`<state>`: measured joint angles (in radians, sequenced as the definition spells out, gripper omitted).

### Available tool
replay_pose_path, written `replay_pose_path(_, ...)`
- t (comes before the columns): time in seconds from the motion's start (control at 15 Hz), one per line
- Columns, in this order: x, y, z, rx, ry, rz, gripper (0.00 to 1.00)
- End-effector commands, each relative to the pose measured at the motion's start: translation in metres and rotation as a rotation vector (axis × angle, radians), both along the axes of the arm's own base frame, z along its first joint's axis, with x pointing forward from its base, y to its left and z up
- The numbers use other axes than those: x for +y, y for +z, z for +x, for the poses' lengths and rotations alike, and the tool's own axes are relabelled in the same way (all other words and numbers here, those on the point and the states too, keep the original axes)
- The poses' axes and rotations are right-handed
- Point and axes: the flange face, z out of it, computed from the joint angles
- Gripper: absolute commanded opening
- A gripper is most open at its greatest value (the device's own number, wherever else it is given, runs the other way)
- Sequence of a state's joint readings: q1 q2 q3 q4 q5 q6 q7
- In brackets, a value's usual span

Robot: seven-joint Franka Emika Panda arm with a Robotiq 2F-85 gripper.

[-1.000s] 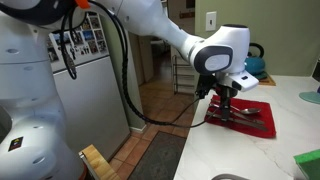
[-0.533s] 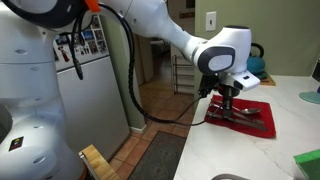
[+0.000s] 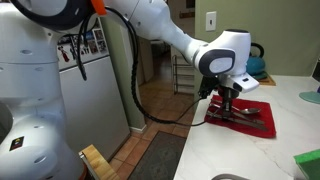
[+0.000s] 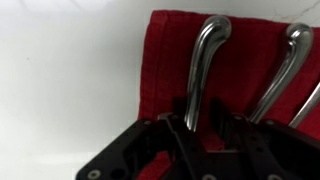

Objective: Remove the knife at the far right and use it to slide the towel slightly to the right then place it on the worktop on the left side of the towel, pick up the remaining knife on the towel and place it next to the one on the worktop

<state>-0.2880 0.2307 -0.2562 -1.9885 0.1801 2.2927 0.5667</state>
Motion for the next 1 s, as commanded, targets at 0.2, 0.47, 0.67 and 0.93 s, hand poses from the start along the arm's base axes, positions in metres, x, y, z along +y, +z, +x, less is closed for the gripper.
replay_pose_path(0.2, -0.001, -0.006, 0.003, 0.018, -0.018, 0.000, 0.32)
replay_pose_path(0.47, -0.001, -0.007, 0.003, 0.019, -0.017, 0.000, 0.26)
replay_pose_path(0.67, -0.001, -0.002, 0.001, 0.026, -0.013, -0.011, 0.07)
replay_pose_path(0.93, 0.001, 0.025, -0.007, 0.039, -0.028, -0.050, 0.05)
